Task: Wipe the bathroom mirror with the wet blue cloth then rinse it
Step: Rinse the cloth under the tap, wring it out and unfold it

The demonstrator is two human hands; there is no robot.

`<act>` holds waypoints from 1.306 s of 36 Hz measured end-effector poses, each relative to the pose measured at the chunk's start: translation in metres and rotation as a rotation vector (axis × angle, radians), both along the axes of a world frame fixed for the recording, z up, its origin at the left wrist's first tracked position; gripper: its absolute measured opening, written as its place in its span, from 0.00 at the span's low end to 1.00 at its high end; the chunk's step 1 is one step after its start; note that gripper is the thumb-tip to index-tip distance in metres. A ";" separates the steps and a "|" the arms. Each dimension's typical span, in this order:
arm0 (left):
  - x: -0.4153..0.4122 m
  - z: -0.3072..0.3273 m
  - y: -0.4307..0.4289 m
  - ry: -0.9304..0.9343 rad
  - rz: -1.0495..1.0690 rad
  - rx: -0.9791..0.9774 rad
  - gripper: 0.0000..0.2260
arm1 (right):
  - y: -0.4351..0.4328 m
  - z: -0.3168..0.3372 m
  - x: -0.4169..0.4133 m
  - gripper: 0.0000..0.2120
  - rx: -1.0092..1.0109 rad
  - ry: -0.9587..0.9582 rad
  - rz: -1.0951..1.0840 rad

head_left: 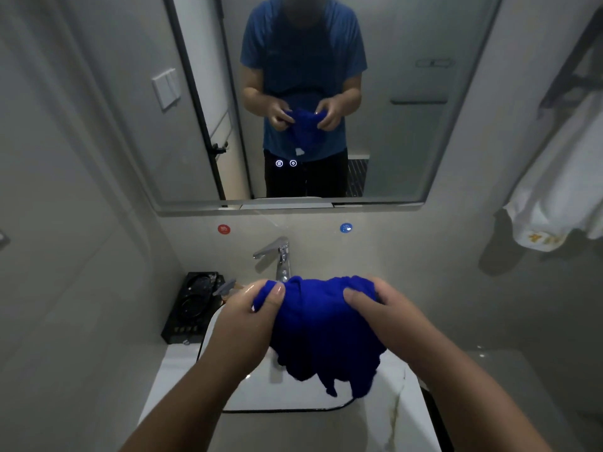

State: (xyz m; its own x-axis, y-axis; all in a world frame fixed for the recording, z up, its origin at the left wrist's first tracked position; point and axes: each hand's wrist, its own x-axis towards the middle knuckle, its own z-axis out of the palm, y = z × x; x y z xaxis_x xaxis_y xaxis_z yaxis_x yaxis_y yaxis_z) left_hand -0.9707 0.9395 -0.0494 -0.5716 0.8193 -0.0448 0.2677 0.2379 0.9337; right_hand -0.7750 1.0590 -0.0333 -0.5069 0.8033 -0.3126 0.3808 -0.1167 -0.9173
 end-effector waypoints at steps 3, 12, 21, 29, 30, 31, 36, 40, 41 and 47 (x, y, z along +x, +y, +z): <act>0.009 0.017 -0.008 -0.238 0.016 0.095 0.12 | 0.002 0.000 0.013 0.28 -0.412 0.287 0.164; 0.018 0.042 -0.017 0.288 -0.105 0.165 0.12 | 0.005 -0.014 0.016 0.15 0.049 -0.093 0.189; 0.031 0.042 -0.009 0.283 -0.196 0.072 0.13 | -0.026 -0.012 0.006 0.19 0.218 0.073 0.259; 0.021 0.046 -0.013 0.300 -0.261 0.118 0.13 | -0.022 -0.018 0.006 0.12 0.368 0.132 0.184; 0.019 0.046 -0.014 0.297 -0.255 0.126 0.13 | -0.021 -0.017 0.009 0.13 0.370 0.131 0.165; 0.019 0.046 -0.014 0.289 -0.248 0.137 0.13 | -0.021 -0.017 0.012 0.12 0.340 0.146 0.189; 0.034 0.047 -0.013 0.205 -0.287 0.122 0.12 | -0.034 -0.009 0.013 0.10 0.316 0.160 0.378; 0.033 0.045 -0.012 0.204 -0.219 0.155 0.12 | -0.027 -0.013 0.007 0.05 0.352 0.165 0.289; 0.030 0.045 -0.012 0.197 -0.204 0.152 0.11 | -0.023 -0.013 0.011 0.04 0.318 0.168 0.284; 0.004 0.051 -0.016 0.255 0.006 0.147 0.11 | 0.011 -0.001 0.037 0.12 -0.016 0.288 -0.106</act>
